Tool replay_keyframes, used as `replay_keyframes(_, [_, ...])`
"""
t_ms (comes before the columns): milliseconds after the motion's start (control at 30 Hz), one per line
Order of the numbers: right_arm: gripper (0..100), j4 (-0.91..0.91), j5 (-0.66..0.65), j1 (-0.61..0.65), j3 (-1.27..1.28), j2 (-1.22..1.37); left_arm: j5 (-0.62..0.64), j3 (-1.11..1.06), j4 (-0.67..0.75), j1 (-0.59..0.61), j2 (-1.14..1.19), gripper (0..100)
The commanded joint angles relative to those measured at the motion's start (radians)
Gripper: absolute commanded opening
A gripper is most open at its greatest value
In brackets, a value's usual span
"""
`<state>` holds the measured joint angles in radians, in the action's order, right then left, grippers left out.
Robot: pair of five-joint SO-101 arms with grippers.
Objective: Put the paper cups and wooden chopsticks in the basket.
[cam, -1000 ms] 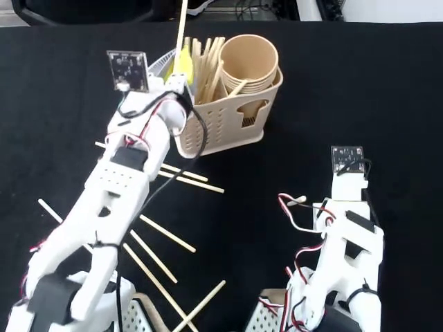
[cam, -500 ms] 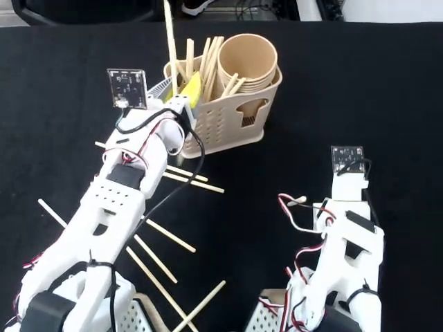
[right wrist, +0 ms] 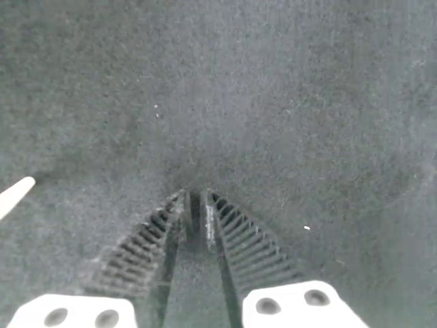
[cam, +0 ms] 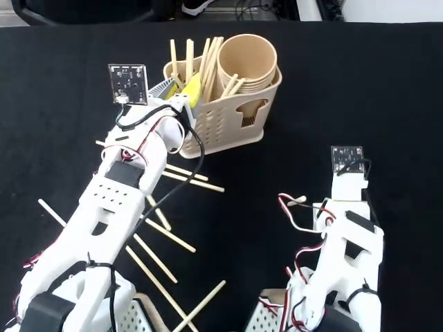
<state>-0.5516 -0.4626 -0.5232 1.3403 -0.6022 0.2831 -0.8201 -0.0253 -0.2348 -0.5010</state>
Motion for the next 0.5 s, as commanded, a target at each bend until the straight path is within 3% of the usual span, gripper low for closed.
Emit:
replay_keyframes(0, [5.4,0.014,-0.008,0.009,-0.004,-0.025,0.008,0.018,-0.011,0.035,-0.066,14])
replay_keyframes(167, [5.4,0.015,-0.008,0.009,-0.004,-0.025,0.075,0.038,-0.094,0.134,-0.273,15])
replay_keyframes(467, [5.4,0.011,-0.002,0.009,-0.019,-0.025,0.152,0.139,-0.606,0.317,-0.700,20])
